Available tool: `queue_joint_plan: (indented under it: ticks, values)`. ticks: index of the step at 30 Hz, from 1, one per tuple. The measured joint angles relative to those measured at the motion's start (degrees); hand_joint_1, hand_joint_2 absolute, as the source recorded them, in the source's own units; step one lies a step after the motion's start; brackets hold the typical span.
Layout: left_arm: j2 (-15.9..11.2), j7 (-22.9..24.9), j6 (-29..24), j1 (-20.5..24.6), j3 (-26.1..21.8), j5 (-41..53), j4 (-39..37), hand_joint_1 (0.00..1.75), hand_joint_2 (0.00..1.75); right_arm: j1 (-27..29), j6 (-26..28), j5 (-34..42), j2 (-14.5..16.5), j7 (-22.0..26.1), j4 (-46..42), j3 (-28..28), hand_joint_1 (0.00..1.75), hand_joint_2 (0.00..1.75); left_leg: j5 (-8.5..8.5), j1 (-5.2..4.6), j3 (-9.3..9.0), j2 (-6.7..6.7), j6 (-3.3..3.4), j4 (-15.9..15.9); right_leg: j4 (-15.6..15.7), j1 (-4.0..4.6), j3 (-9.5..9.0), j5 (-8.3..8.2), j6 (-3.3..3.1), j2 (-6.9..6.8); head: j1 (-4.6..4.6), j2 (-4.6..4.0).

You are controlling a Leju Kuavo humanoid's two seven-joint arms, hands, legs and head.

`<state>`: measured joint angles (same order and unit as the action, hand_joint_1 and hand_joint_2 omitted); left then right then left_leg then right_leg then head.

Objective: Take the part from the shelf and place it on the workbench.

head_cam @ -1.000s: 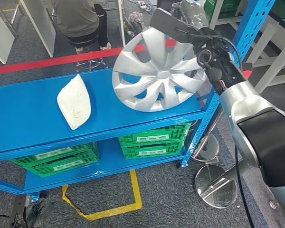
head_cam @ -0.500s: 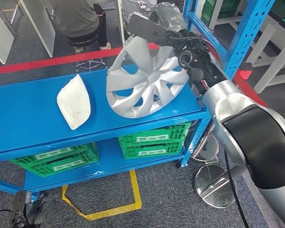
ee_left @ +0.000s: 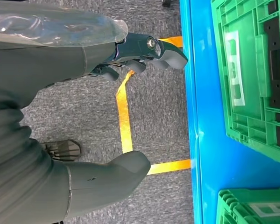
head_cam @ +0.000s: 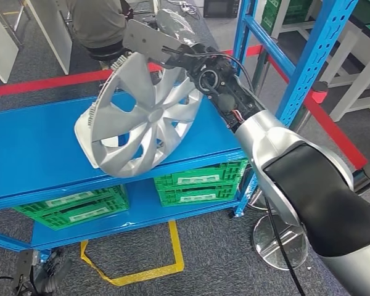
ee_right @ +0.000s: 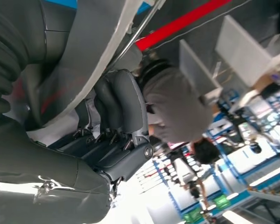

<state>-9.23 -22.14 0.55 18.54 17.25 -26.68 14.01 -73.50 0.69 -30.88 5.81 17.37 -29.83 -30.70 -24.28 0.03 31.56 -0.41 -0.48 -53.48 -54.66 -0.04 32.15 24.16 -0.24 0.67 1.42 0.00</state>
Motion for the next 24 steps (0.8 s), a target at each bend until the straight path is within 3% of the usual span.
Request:
queue_joint_plan:
  ticks: [8,24]
  values:
    - [-0.32,-1.22,-0.52,-1.61,0.00,-1.27,0.00,0.00,1.75,3.20,-4.22,12.95,0.27,-7.94,-13.61,-1.42,1.75,1.75,-0.01,0.00,-0.01,0.03,-0.01,0.00,0.03,0.00,0.04,0.01,0.00,0.04,0.08,0.00]
    - [-0.46,-1.73,-1.25,-2.20,-0.05,-2.01,-0.02,0.00,1.75,12.72,-3.96,15.53,-2.28,-13.68,-36.67,-6.37,1.75,1.75,-0.01,0.00,-0.02,0.03,-0.02,0.00,0.03,0.00,0.03,0.01,-0.01,0.05,0.08,0.00]
